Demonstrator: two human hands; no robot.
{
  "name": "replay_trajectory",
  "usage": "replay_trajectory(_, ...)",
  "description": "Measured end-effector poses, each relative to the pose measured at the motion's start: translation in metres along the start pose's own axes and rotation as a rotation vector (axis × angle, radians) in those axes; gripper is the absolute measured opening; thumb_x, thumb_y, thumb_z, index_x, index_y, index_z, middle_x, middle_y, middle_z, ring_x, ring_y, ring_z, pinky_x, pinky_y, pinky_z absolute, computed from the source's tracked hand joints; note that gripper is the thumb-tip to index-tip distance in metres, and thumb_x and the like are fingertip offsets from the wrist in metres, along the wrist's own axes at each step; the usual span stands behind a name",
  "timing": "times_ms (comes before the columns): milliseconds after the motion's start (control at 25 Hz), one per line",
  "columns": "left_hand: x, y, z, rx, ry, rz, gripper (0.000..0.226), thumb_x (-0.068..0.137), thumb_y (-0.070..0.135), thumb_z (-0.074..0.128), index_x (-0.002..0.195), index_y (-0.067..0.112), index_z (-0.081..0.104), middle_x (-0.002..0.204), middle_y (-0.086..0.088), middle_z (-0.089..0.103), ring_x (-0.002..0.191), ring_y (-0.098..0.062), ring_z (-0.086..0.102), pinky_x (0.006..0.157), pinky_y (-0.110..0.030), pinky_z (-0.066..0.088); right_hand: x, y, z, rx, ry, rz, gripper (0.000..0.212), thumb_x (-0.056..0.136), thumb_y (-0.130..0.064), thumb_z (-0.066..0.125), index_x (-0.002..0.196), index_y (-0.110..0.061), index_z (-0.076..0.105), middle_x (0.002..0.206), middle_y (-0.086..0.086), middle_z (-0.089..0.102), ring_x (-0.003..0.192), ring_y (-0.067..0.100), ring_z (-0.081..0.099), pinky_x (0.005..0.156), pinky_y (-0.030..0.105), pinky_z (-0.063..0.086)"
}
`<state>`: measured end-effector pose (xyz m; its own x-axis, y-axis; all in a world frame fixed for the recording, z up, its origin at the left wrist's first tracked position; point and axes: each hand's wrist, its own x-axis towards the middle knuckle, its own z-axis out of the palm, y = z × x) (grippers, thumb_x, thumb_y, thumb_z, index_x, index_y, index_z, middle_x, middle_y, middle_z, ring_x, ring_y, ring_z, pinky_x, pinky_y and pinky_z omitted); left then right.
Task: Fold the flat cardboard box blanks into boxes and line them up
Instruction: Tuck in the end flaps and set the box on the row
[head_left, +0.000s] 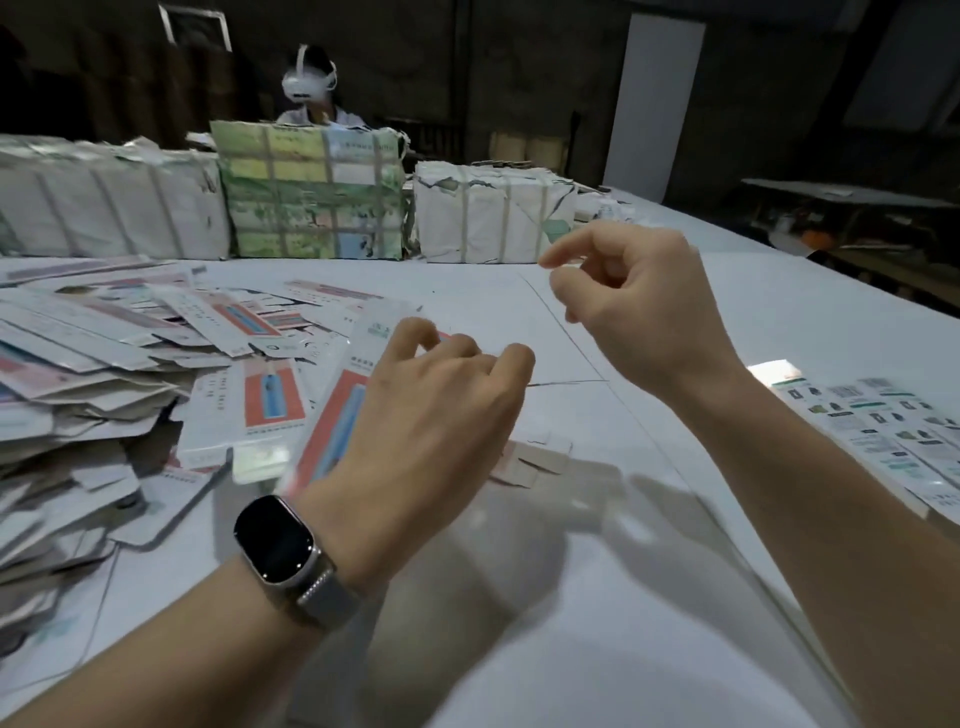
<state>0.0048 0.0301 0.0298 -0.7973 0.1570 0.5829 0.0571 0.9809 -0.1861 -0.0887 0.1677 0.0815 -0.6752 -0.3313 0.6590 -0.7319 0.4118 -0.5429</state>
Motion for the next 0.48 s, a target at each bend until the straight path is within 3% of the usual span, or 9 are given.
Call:
replay_trajectory(80, 0.004, -0.001, -0.008, -0.125, 0.043, 0.006, 0.021, 0.082, 0.003, 0.068, 0.096, 0.016, 0.061, 0.068, -0.001, 0.067, 0.065, -0.034, 0.061, 0.075, -0.039, 0.038, 0.002, -0.003, -0.006, 0.043, 0.039, -0.016, 0.017, 0.087, -0.018, 0.061, 0.087, -0.034, 0.066, 0.069, 0.003, 0.067, 0.066, 0.019, 0.065, 0.066, 0.040, 0.056)
replay_trajectory(160, 0.007, -0.007, -0.017, -0.387, 0.143, -0.036, 0.015, 0.088, 0.001, 0.064, 0.097, 0.012, 0.061, 0.066, -0.005, 0.066, 0.059, -0.038, 0.059, 0.064, -0.038, 0.043, 0.005, -0.006, -0.013, 0.133, 0.104, -0.015, 0.014, 0.088, -0.017, 0.060, 0.089, -0.028, 0.069, 0.065, 0.003, 0.065, 0.062, 0.018, 0.062, 0.056, 0.029, 0.052)
replay_trajectory(200, 0.008, -0.008, -0.021, -0.517, 0.184, -0.081, 0.010, 0.092, 0.004, 0.062, 0.099, 0.012, 0.061, 0.072, -0.006, 0.069, 0.064, -0.038, 0.062, 0.062, -0.041, 0.048, 0.007, -0.007, -0.018, 0.198, 0.147, -0.010, 0.014, 0.088, -0.017, 0.058, 0.088, -0.026, 0.069, 0.062, -0.001, 0.063, 0.059, 0.014, 0.059, 0.053, 0.023, 0.047)
replay_trajectory(280, 0.011, -0.011, -0.026, -0.722, 0.274, -0.178, 0.008, 0.098, 0.011, 0.061, 0.096, 0.018, 0.057, 0.091, 0.003, 0.074, 0.078, -0.022, 0.070, 0.068, -0.042, 0.058, 0.009, -0.013, -0.025, 0.379, 0.248, -0.006, 0.017, 0.090, -0.017, 0.053, 0.084, -0.022, 0.069, 0.059, -0.009, 0.058, 0.056, 0.007, 0.051, 0.052, 0.016, 0.041)
replay_trajectory(360, 0.015, -0.012, -0.031, -0.934, 0.335, -0.272, 0.016, 0.099, 0.011, 0.061, 0.089, 0.020, 0.051, 0.100, 0.013, 0.071, 0.086, -0.002, 0.069, 0.073, -0.020, 0.059, 0.008, -0.018, -0.028, 0.531, 0.329, -0.015, 0.020, 0.092, -0.017, 0.048, 0.084, -0.022, 0.066, 0.060, -0.008, 0.053, 0.056, 0.006, 0.047, 0.051, 0.016, 0.038)
replay_trajectory(400, 0.017, -0.013, -0.034, -1.065, 0.356, -0.313, 0.016, 0.099, 0.009, 0.061, 0.089, 0.016, 0.051, 0.100, 0.013, 0.072, 0.091, -0.001, 0.070, 0.074, -0.016, 0.057, 0.006, -0.021, -0.028, 0.548, 0.340, -0.028, 0.019, 0.093, -0.018, 0.047, 0.086, -0.023, 0.064, 0.063, -0.008, 0.053, 0.058, 0.006, 0.047, 0.052, 0.017, 0.038)
replay_trajectory(480, 0.021, -0.017, -0.039, -1.343, 0.363, -0.385, 0.009, 0.100, 0.007, 0.057, 0.095, 0.012, 0.052, 0.095, 0.007, 0.075, 0.095, -0.006, 0.072, 0.075, -0.019, 0.059, 0.003, -0.025, -0.024, 0.518, 0.280, -0.071, 0.014, 0.094, -0.023, 0.047, 0.094, -0.028, 0.061, 0.069, -0.013, 0.054, 0.066, 0.003, 0.052, 0.057, 0.016, 0.042)
